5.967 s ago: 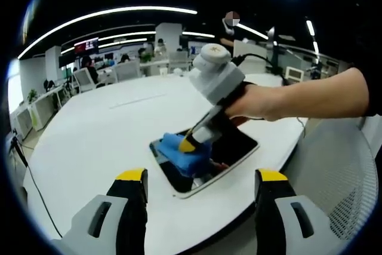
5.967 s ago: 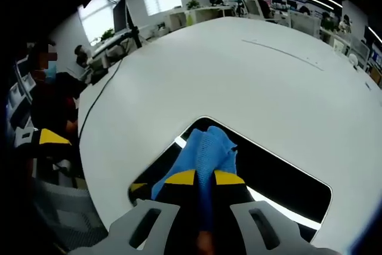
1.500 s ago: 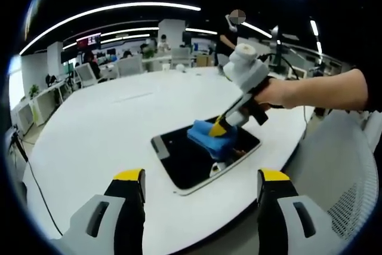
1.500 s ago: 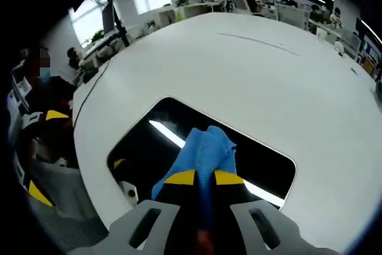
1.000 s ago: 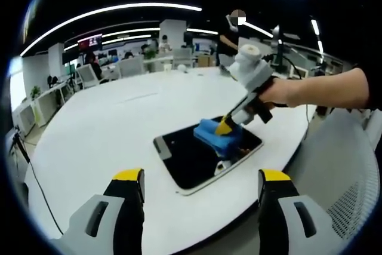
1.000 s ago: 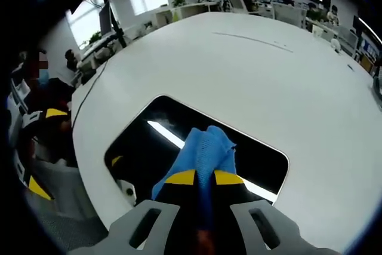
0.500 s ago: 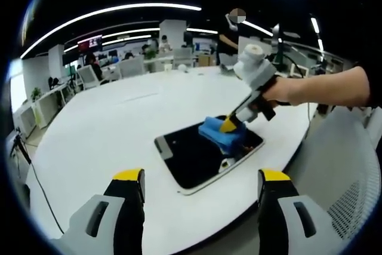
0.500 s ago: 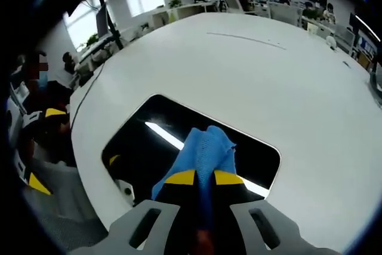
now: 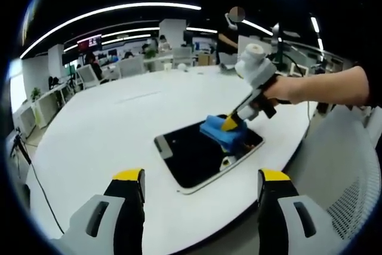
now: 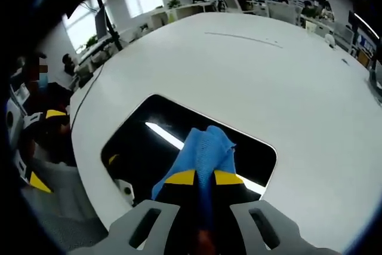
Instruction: Wipe the mirror surface with the cleaning cloth until all visible marks leave the cleaned area.
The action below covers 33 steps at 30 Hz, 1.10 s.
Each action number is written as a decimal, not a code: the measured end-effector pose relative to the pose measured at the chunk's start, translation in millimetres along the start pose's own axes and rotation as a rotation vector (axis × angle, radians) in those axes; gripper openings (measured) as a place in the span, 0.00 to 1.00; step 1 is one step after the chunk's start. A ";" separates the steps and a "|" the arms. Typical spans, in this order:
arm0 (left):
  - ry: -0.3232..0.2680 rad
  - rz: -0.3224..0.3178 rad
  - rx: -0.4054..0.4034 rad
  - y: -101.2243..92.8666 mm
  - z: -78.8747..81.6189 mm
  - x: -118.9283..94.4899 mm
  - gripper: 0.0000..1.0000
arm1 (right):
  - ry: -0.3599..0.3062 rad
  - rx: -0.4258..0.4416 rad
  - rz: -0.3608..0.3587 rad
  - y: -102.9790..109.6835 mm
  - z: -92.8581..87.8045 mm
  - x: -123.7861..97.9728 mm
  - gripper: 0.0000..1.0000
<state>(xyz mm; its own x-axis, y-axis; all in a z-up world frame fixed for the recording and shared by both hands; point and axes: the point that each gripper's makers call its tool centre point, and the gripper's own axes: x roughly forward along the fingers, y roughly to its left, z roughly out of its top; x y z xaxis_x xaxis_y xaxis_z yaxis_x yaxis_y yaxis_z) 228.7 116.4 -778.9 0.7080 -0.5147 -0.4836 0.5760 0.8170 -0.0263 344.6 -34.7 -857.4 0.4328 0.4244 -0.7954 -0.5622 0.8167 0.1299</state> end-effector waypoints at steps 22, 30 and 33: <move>0.010 -0.008 0.009 -2.0 -1.0 1.3 0.76 | -0.001 0.003 -0.016 -9.5 -5.6 -6.2 0.04; -0.003 -0.005 -0.004 -1.3 1.3 0.8 0.77 | -0.002 0.013 -0.019 -12.0 -6.8 -6.8 0.04; -0.004 -0.006 -0.005 -1.2 1.2 0.8 0.77 | -0.001 0.019 -0.024 -15.1 -8.3 -8.4 0.04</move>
<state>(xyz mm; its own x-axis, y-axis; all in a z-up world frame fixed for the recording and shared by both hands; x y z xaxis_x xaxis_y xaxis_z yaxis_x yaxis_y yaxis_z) 229.1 114.6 -778.1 0.7058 -0.5209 -0.4802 0.5784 0.8150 -0.0339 343.7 -53.9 -857.7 0.4462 0.4050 -0.7980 -0.5384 0.8338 0.1221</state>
